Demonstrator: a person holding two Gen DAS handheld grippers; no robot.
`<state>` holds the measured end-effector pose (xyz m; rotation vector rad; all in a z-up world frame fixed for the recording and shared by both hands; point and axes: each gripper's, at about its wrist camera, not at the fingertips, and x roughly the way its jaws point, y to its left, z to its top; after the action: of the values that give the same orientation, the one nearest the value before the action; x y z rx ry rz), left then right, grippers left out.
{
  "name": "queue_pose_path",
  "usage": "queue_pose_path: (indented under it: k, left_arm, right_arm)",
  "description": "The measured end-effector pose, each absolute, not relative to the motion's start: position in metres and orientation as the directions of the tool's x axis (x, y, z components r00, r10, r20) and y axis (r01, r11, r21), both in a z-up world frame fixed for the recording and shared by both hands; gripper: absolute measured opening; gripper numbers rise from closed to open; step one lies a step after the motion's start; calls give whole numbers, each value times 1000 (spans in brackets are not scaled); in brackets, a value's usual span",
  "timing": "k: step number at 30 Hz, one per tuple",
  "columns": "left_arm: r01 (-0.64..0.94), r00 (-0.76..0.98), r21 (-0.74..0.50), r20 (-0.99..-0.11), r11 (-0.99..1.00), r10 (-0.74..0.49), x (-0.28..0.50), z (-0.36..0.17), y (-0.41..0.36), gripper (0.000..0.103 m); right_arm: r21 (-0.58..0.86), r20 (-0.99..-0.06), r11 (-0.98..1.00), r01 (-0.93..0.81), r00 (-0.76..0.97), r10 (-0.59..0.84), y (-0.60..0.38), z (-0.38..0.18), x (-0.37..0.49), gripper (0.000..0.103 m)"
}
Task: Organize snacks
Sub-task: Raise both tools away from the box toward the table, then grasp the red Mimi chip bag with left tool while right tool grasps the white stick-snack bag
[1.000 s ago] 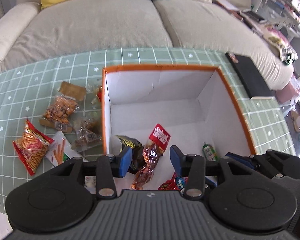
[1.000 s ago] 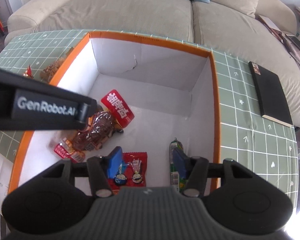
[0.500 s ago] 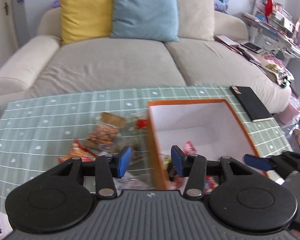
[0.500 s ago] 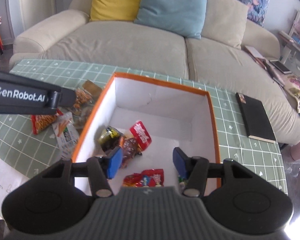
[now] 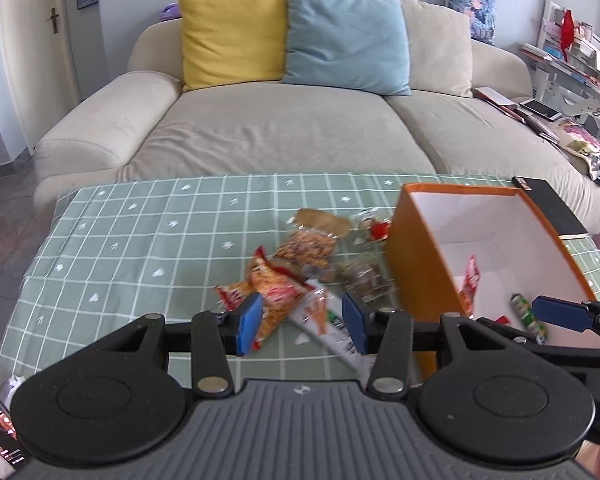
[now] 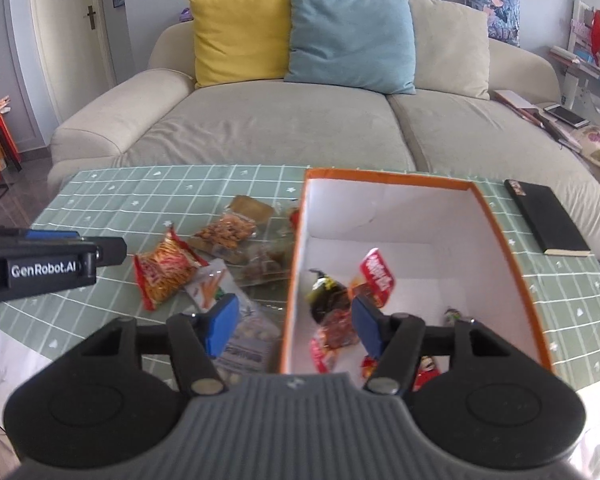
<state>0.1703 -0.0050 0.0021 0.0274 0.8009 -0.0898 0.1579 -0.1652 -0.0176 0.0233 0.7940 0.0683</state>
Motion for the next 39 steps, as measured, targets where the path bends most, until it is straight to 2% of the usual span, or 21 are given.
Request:
queue_pose_path:
  k: [9,12,16,18,20,22,23,31,35,39]
  left_arm:
    - [94,662,-84,-739,992,-125,168,-19,37,55]
    - [115,640,-112,-751,987,-160,170,-29,49,54]
    - [100,607,-180,-768,979,-203,178,-44,62,52]
    - [106,608,-186,-765,977,-212,183,-50,64,52]
    - [146,611,-177,-758,973,-229,189,-54,62,54]
    - [214,595,-165,-760,963,-263,199,-59,57,62]
    - [243,592,-155,-758,957,-273,204,-61,56,63]
    - [351,585,-12,-778,936,-230,252,-83,41,76]
    - [405,564,67,-803,912,-191,273,-100,34,77]
    - [455,520,74,-831,887,-197,289,-114,34,77]
  right_arm:
    - [57,-731,991,-118,671,122,-124,-35,162,60]
    - [63,-741,987,-149,656,146,-115,-42,166,57]
    - [45,-757,983,-177,636,149,-102,-55,172,45]
    - [39,-766,981,-192,625,153,-96,-61,176,44]
    - [36,-774,978,-203,614,156,-92,-68,182,44]
    - [38,-778,977,-209,608,160,-90,-73,189,44]
    - [38,-780,977,-211,604,161,-89,-76,192,44]
    - [42,-809,979,-199,569,150,-86,-104,226,44]
    - [33,-825,979,-201,548,141,-83,-117,239,52]
    - [33,-834,982,-188,535,131,-83,-125,251,60]
